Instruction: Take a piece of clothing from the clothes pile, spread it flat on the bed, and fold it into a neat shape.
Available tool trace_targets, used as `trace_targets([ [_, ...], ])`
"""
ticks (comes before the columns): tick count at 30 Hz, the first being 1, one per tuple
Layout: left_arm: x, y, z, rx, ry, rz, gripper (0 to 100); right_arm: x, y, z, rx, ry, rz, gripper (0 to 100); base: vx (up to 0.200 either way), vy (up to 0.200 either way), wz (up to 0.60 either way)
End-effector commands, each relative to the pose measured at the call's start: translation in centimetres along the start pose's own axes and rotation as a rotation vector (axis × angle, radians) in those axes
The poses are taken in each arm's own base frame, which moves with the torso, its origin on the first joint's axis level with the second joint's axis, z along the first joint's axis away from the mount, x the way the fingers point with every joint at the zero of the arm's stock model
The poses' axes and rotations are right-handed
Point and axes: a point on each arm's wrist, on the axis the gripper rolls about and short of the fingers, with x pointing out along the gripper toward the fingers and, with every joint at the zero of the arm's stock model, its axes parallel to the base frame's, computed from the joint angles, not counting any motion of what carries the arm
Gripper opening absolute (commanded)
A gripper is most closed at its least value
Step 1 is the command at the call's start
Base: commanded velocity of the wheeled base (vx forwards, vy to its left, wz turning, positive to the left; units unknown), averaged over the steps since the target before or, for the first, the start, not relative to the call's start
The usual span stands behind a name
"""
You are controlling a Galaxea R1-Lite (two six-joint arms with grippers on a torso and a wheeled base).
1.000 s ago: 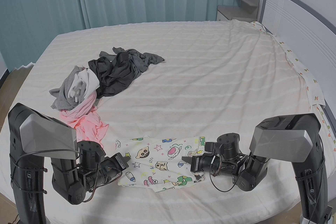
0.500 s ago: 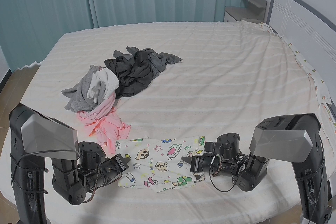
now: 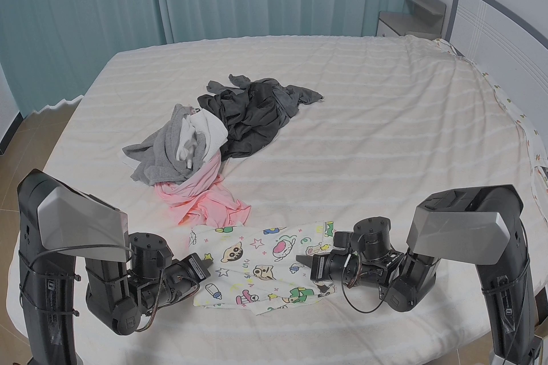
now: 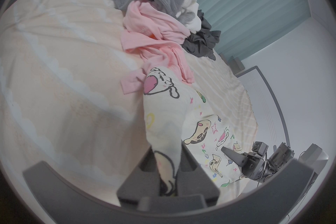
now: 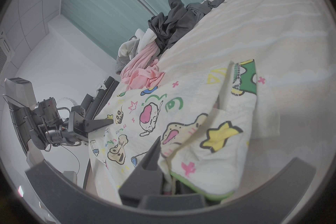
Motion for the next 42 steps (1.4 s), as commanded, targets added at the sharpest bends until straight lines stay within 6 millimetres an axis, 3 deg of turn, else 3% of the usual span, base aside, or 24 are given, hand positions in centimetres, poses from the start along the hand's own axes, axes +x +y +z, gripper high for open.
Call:
trace_targets([
  [1,0.0,0.1,-0.1,0.0,0.004,0.003,0,-0.1,0.0,-0.1,0.001,0.004,-0.001,0,0.0,0.0,0.0],
  [9,-0.1,0.1,-0.3,0.001,0.01,0.006,0,-0.2,-0.1,-0.2,0.001,0.01,-0.005,0,0.0,0.0,0.0],
  [10,-0.1,0.1,-0.3,0.001,0.01,0.006,100,-0.2,-0.1,-0.2,0.001,0.01,-0.005,100,0.0,0.0,0.0],
  [18,-0.4,0.0,0.1,0.001,-0.016,-0.014,100,-1.2,0.3,0.9,0.001,-0.018,-0.004,100,0.0,0.0,0.0],
  [27,-3.1,0.5,1.3,0.083,-0.056,0.013,100,-5.7,0.5,4.2,0.009,-0.095,-0.042,100,0.0,0.0,0.0],
  [28,-4.6,0.2,2.3,0.082,-0.098,0.002,100,-7.4,0.4,4.8,0.016,-0.113,-0.056,100,0.0,0.0,0.0],
  [29,-4.8,0.1,2.4,0.082,-0.101,0.001,100,-7.5,0.4,4.8,0.017,-0.113,-0.058,100,0.0,0.0,0.0],
  [33,-8.7,-1.7,4.9,0.079,-0.238,-0.077,100,-11.6,0.9,6.0,0.023,-0.203,-0.14,100,0.0,0.0,0.0],
  [38,-14.1,-4.2,5.9,0.105,-0.366,-0.219,100,-16.0,2.7,7.9,0.01,-0.376,-0.247,100,0.0,0.0,0.0],
  [40,-15.0,-4.6,6.0,0.11,-0.388,-0.244,100,-17.1,3.2,8.3,0.006,-0.402,-0.24,100,0.0,0.0,0.0],
  [42,-17.5,-5.6,6.1,0.126,-0.442,-0.313,100,-20.6,4.9,9.3,-0.017,-0.481,-0.218,100,0.0,0.0,0.0],
])
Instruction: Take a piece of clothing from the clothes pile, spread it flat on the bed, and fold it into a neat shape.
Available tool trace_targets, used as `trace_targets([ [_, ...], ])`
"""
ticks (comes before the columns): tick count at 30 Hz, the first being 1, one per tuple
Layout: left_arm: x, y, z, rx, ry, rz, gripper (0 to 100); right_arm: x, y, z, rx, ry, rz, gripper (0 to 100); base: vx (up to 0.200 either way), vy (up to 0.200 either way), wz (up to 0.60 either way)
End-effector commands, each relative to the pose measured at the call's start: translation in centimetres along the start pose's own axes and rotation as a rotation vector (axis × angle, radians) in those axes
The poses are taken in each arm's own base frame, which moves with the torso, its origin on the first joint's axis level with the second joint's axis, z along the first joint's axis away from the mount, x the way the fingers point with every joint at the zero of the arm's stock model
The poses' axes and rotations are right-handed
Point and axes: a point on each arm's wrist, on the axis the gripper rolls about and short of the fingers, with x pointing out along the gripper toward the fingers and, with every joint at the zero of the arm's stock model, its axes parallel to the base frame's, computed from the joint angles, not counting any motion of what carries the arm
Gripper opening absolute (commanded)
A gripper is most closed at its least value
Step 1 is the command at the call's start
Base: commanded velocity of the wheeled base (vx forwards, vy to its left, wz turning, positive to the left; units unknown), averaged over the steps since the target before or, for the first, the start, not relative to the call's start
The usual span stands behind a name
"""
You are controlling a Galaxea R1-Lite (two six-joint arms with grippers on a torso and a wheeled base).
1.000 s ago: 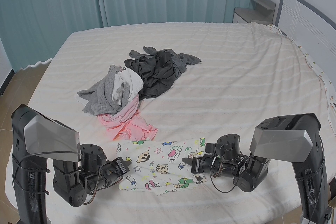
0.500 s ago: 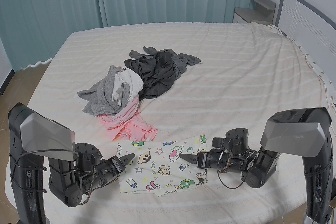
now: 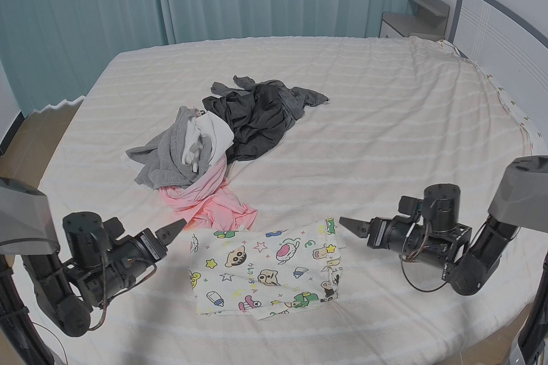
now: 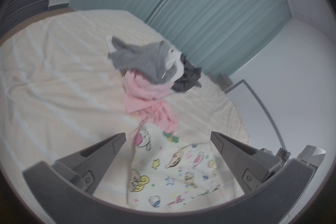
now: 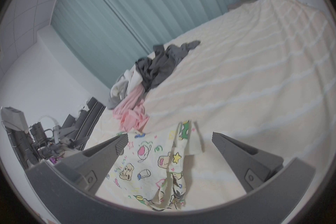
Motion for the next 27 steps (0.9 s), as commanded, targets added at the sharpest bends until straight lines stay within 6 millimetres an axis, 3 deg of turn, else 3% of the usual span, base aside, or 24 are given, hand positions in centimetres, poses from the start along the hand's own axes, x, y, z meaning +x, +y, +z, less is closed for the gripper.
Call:
trace_targets([
  [1,-6.9,-3.7,3.3,0.025,-0.202,-0.192,100,-8.2,1.9,4.9,-0.013,-0.233,-0.008,100,0.0,0.0,0.0],
  [2,-8.5,-4.1,3.5,0.034,-0.226,-0.216,100,-10.5,2.5,5.5,-0.023,-0.257,-0.005,100,0.0,0.0,0.0],
  [3,-8.7,-4.2,3.6,0.037,-0.231,-0.22,100,-10.9,2.6,5.5,-0.026,-0.259,-0.006,100,0.0,0.0,0.0],
  [4,-10.2,-4.4,3.8,0.052,-0.248,-0.231,100,-13.1,3.0,5.7,-0.032,-0.264,-0.011,100,0.0,0.0,0.0],
  [9,-15.4,-4.8,3.7,0.135,-0.28,-0.235,100,-19.6,3.8,5.4,-0.061,-0.273,-0.064,100,0.0,0.0,0.0],
  [10,-15.6,-4.8,3.6,0.137,-0.281,-0.235,100,-19.7,3.8,5.4,-0.061,-0.274,-0.065,100,0.0,0.0,0.0],
  [13,-19.9,-4.9,3.5,0.178,-0.307,-0.236,100,-23.2,3.7,4.4,-0.056,-0.278,-0.121,100,0.0,0.0,0.0],
  [14,-19.9,-4.9,3.5,0.178,-0.307,-0.236,100,-23.2,3.7,4.4,-0.056,-0.278,-0.121,100,0.0,0.0,0.0],
  [15,-22.2,-4.8,3.1,0.191,-0.306,-0.234,100,-24.6,3.5,3.7,-0.054,-0.282,-0.159,100,0.0,0.0,0.0],
  [16,-22.4,-4.8,3.1,0.195,-0.306,-0.235,100,-24.7,3.5,3.6,-0.054,-0.282,-0.163,100,0.0,0.0,0.0],
  [17,-24.8,-4.2,2.1,0.238,-0.292,-0.226,100,-26.1,2.9,2.2,-0.081,-0.277,-0.219,100,0.0,0.0,0.0],
  [18,-25.0,-4.1,2.0,0.243,-0.291,-0.224,100,-26.3,2.8,2.1,-0.087,-0.277,-0.224,100,0.0,0.0,0.0],
  [20,-27.7,-2.8,0.3,0.314,-0.29,-0.214,100,-28.4,2.0,0.3,-0.177,-0.324,-0.287,100,0.0,0.0,0.0],
  [23,-28.8,-1.8,-0.9,0.351,-0.31,-0.205,100,-30.0,1.4,-1.1,-0.218,-0.399,-0.353,100,0.0,0.0,0.0],
  [27,-28.7,-1.7,-0.9,0.356,-0.309,-0.2,100,-31.3,0.6,-2.8,-0.254,-0.467,-0.459,100,0.0,0.0,0.0],
])
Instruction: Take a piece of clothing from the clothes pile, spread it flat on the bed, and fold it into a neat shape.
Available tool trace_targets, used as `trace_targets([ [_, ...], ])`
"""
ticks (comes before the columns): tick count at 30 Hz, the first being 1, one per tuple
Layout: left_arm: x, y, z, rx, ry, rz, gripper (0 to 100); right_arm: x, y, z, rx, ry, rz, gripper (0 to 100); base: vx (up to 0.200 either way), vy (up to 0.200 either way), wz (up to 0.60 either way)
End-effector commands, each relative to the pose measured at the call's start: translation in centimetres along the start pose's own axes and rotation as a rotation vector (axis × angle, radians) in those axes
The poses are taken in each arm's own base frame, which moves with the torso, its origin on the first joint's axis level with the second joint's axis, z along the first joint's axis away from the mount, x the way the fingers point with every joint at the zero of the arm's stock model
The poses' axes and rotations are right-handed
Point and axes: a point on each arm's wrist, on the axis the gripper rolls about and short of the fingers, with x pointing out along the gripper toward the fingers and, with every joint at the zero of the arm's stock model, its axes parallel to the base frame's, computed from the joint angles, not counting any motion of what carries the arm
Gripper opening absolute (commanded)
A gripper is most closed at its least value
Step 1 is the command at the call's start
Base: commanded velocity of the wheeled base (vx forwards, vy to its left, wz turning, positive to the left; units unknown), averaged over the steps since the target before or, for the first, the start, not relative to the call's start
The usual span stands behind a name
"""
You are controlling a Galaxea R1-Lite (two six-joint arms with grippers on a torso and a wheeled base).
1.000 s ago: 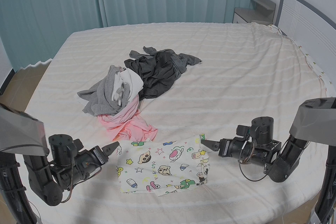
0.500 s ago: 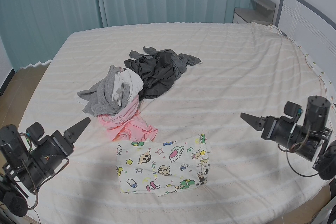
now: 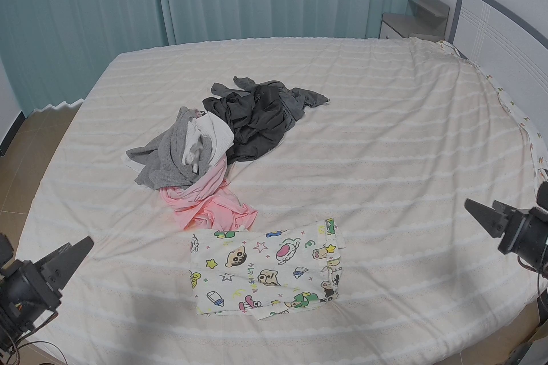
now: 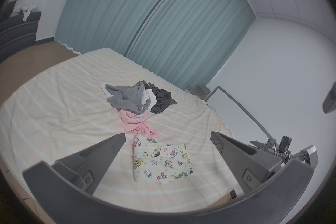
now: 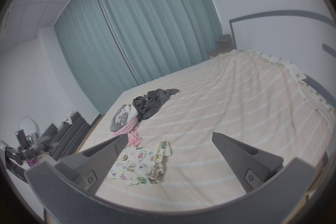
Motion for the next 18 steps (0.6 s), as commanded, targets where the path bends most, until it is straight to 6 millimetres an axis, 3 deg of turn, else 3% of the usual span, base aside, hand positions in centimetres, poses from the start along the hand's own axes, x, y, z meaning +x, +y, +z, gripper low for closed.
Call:
trace_targets([
  [1,-9.3,0.8,-2.7,0.159,-0.18,-0.082,100,-10.2,-3.9,-5.6,-0.169,-0.261,-0.283,100,0.0,0.0,0.0],
  [5,-8.0,2.2,-4.6,0.312,-0.141,0.03,100,-11.6,-4.3,-8.0,-0.261,-0.324,-0.383,100,0.0,0.0,0.0],
  [10,-6.6,4.2,-6.3,0.523,-0.245,0.341,100,-11.9,-4.5,-10.7,-0.309,-0.272,-0.318,100,0.0,0.0,0.0],
  [14,-6.9,4.0,-5.6,0.522,-0.323,0.457,100,-11.7,-4.3,-10.8,-0.329,-0.266,-0.218,100,0.0,0.0,0.0],
  [18,-8.0,2.6,-3.9,0.48,-0.416,0.635,100,-11.7,-3.9,-11.0,-0.367,-0.224,-0.033,100,0.0,0.0,0.0],
])
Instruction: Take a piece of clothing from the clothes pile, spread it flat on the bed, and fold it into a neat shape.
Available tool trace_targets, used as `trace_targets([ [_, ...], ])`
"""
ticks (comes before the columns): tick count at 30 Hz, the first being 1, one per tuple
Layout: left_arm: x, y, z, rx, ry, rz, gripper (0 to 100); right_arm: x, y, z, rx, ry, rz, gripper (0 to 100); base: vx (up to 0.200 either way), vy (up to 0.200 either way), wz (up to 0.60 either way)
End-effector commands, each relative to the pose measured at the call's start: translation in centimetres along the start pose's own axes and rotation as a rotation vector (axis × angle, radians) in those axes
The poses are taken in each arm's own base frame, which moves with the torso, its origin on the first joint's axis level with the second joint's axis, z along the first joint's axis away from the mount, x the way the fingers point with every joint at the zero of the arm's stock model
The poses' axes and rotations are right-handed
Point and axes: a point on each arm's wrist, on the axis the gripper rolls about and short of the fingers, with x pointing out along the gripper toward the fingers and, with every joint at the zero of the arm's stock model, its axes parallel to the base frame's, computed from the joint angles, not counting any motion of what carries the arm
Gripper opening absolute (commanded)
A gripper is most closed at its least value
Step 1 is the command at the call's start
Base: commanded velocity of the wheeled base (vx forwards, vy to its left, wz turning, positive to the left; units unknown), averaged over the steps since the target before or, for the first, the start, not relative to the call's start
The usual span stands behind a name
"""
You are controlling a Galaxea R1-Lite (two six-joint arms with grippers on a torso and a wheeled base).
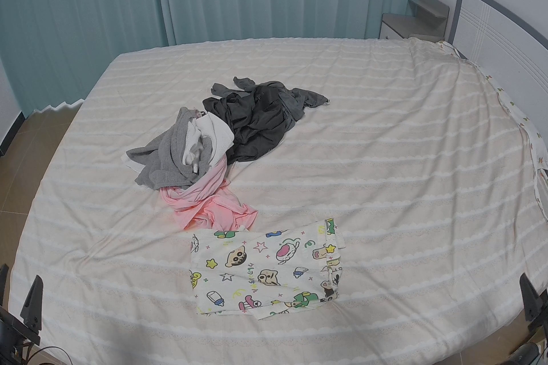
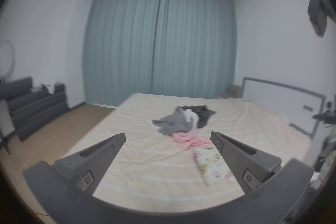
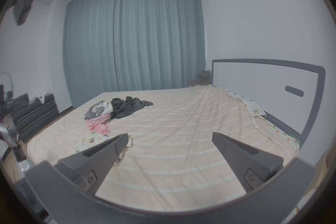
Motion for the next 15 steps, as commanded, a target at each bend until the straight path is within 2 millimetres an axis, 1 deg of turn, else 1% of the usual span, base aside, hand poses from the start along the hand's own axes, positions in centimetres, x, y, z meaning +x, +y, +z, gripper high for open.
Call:
trace_targets([
  [1,-1.6,0.1,0.4,0.07,-0.082,0.302,100,-1.3,0.6,-2.7,-0.07,-0.038,0.106,100,0.0,0.0,0.0],
  [2,-1.7,0.0,0.3,0.099,-0.069,0.348,100,-1.3,0.6,-2.6,-0.07,-0.039,0.109,100,0.0,0.0,0.0],
  [3,-1.7,0.0,0.3,0.099,-0.069,0.348,100,-1.3,0.6,-2.6,-0.07,-0.039,0.109,100,0.0,0.0,0.0],
  [4,-1.4,-0.1,-1.1,0.131,-0.017,0.339,100,-1.3,0.6,-2.6,-0.057,-0.039,0.109,100,0.0,0.0,0.0],
  [5,-1.3,-0.1,-1.5,0.132,-0.007,0.334,100,-1.3,0.6,-2.6,-0.052,-0.039,0.109,100,0.0,0.0,0.0],
  [6,-0.9,-0.1,-3.2,0.136,0.048,0.322,100,-1.3,0.6,-2.6,-0.02,-0.037,0.109,100,0.0,0.0,0.0],
  [7,-0.9,-0.1,-3.3,0.13,0.047,0.32,100,-1.3,0.6,-2.6,-0.015,-0.037,0.11,100,0.0,0.0,0.0],
  [8,-0.9,-0.1,-3.3,0.083,0.037,0.27,100,-1.3,0.6,-2.6,0.024,-0.035,0.115,100,0.0,0.0,0.0],
  [9,-1.0,0.0,-3.3,0.071,0.028,0.238,100,-1.3,0.6,-2.6,0.027,-0.035,0.116,100,0.0,0.0,0.0],
  [10,-1.3,-0.1,-3.4,0.052,-0.005,0.14,100,-1.3,0.6,-2.6,0.038,-0.034,0.12,100,0.0,0.0,0.0],
  [11,-1.4,-0.3,-3.5,0.054,-0.013,0.082,100,-1.3,0.6,-2.6,0.04,-0.034,0.12,100,0.0,0.0,0.0],
  [13,-1.4,-0.6,-3.6,0.041,-0.006,-0.053,100,-1.3,0.6,-2.6,0.039,-0.035,0.118,100,0.0,0.0,0.0],
  [15,-1.4,-0.8,-4.0,0.026,0.042,-0.152,100,-1.3,0.6,-2.6,0.034,-0.04,0.118,100,0.0,0.0,0.0],
])
